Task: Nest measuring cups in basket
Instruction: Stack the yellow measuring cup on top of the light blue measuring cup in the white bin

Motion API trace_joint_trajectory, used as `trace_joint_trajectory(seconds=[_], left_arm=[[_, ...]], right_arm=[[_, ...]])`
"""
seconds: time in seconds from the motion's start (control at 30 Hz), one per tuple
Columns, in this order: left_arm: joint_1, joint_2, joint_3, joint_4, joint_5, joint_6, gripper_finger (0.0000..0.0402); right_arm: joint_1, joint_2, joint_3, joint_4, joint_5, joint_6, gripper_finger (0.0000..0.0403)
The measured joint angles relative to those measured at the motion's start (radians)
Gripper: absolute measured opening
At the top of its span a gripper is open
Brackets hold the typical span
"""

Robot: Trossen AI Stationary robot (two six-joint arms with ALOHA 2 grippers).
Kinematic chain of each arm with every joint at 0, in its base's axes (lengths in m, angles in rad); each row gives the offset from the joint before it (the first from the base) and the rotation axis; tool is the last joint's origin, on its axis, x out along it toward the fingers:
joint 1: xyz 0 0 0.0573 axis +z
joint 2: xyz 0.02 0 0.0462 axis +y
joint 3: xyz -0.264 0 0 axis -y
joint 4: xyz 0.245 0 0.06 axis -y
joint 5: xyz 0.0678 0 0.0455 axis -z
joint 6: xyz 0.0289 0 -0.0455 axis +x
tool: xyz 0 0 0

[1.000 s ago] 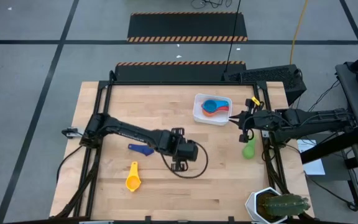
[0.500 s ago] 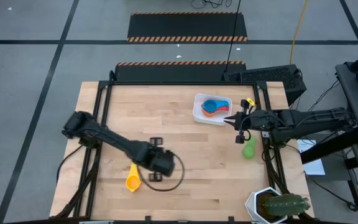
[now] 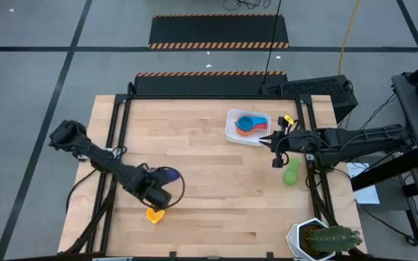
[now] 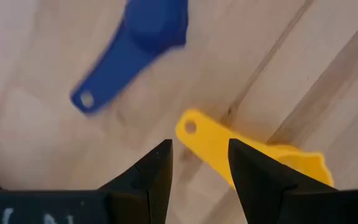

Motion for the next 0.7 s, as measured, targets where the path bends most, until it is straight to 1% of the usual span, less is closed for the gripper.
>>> trace_joint_trajectory(seconds=[0.17,0.33,0.5,0.57,0.7], left_arm=[[-0.049,0.001,-0.031,0.002,0.101,-0.151,0.0159],[-0.074,0.002,-0.052,0.008,0.092,-0.373,0.0159],[-0.073,0.002,-0.058,0.027,0.064,-0.454,0.0164],[-0.072,0.002,-0.058,0.062,0.043,-0.477,0.0179],[-0.067,0.031,-0.058,0.12,0.011,-0.54,0.0234]], right_arm=[[0.0,0.012,0.0,0.0,-0.003,0.026,0.0034],[0.0,0.021,0.0,0.002,-0.034,0.027,0.0034],[0.0,0.027,0.0,0.025,-0.07,0.019,0.0034],[0.0,0.028,0.0,0.022,-0.082,0.018,0.0034],[0.0,0.028,0.0,0.014,-0.108,0.02,0.0034]])
